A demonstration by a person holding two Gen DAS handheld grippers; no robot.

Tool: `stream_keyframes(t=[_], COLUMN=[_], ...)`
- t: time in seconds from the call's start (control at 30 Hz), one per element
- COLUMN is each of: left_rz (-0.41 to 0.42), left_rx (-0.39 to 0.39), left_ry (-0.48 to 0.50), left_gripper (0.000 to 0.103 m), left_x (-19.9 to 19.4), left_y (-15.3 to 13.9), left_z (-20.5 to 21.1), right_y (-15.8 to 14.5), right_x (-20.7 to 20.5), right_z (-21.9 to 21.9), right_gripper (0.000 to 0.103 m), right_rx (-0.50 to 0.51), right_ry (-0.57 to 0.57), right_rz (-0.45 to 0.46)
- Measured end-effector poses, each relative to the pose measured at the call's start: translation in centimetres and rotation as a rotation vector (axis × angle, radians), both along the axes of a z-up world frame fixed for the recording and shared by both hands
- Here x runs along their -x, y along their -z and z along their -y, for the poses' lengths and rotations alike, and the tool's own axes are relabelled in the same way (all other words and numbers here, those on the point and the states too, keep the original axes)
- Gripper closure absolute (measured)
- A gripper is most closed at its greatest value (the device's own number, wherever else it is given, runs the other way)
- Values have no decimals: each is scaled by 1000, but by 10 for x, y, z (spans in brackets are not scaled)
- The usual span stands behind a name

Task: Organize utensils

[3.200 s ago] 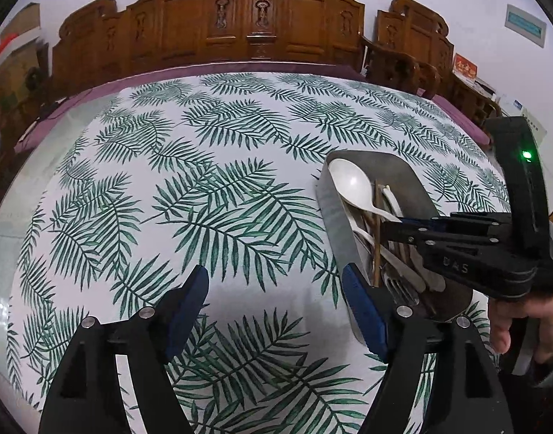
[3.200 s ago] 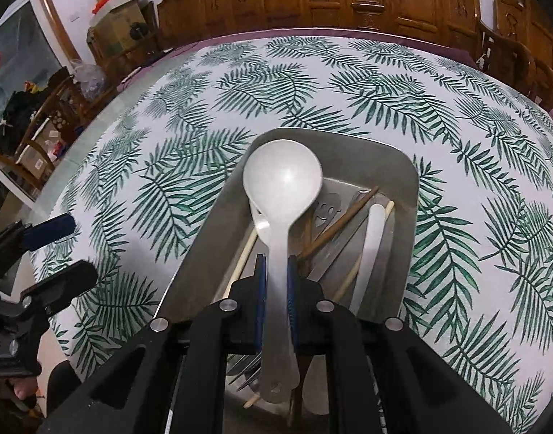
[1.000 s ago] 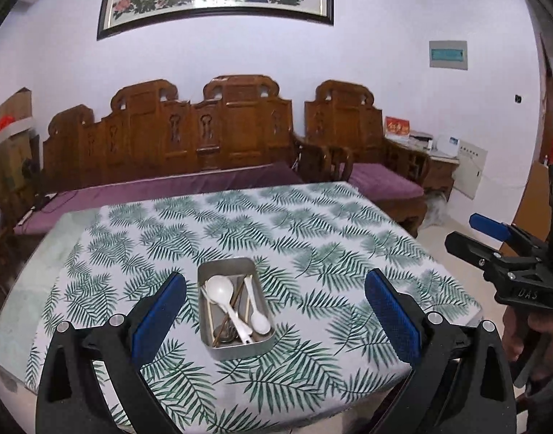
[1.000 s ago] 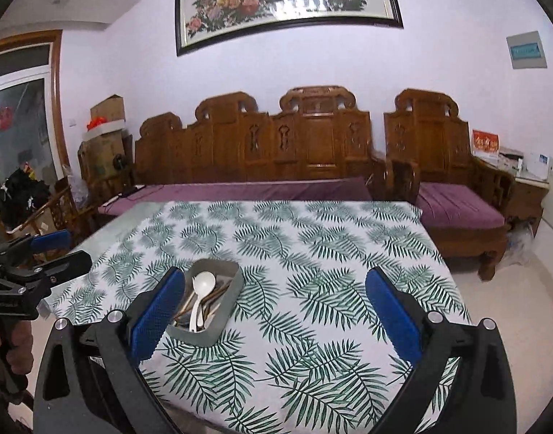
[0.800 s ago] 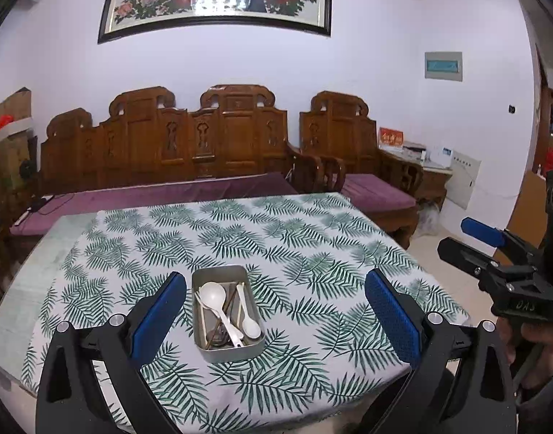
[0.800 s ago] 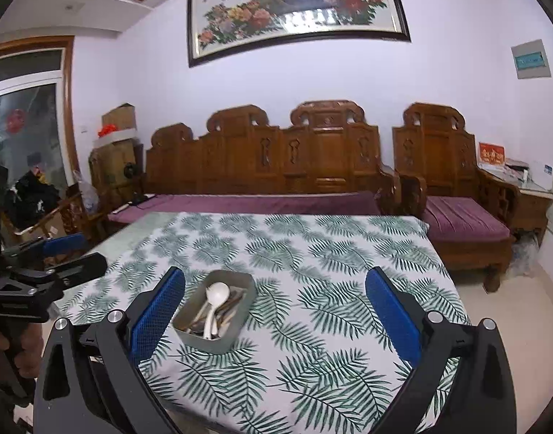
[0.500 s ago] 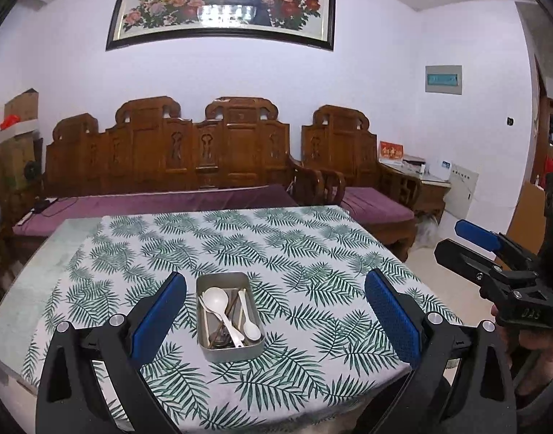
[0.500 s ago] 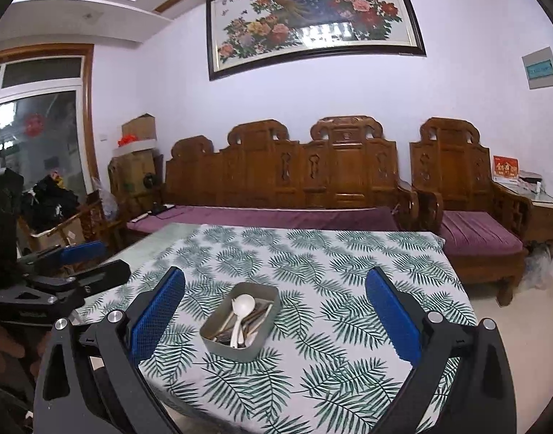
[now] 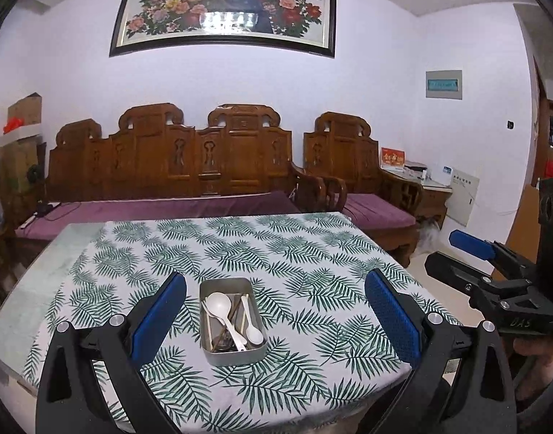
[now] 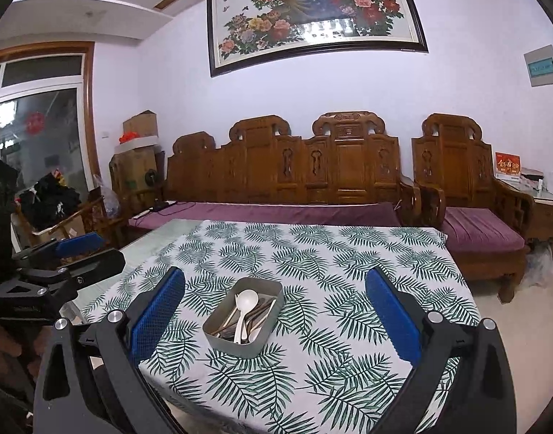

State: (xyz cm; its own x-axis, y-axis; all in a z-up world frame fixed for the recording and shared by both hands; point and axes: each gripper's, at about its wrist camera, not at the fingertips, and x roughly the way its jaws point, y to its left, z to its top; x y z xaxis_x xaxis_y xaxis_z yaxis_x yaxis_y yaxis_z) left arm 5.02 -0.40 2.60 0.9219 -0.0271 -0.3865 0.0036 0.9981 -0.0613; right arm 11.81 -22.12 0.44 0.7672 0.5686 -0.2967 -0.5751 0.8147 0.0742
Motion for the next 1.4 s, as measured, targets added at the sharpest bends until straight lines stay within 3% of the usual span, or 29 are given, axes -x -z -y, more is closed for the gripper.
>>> stream_keyframes(t=[1.4], left_rz=[13], left_rx=[-20], left_ry=[-15], left_gripper=[8], left_x=[2], left_y=[1], left_z=[6], right_y=[6], right_x=[-3], right_z=[-1], right_gripper=[3], right_rx=[-4], right_ry=[2], right_rz=[-9])
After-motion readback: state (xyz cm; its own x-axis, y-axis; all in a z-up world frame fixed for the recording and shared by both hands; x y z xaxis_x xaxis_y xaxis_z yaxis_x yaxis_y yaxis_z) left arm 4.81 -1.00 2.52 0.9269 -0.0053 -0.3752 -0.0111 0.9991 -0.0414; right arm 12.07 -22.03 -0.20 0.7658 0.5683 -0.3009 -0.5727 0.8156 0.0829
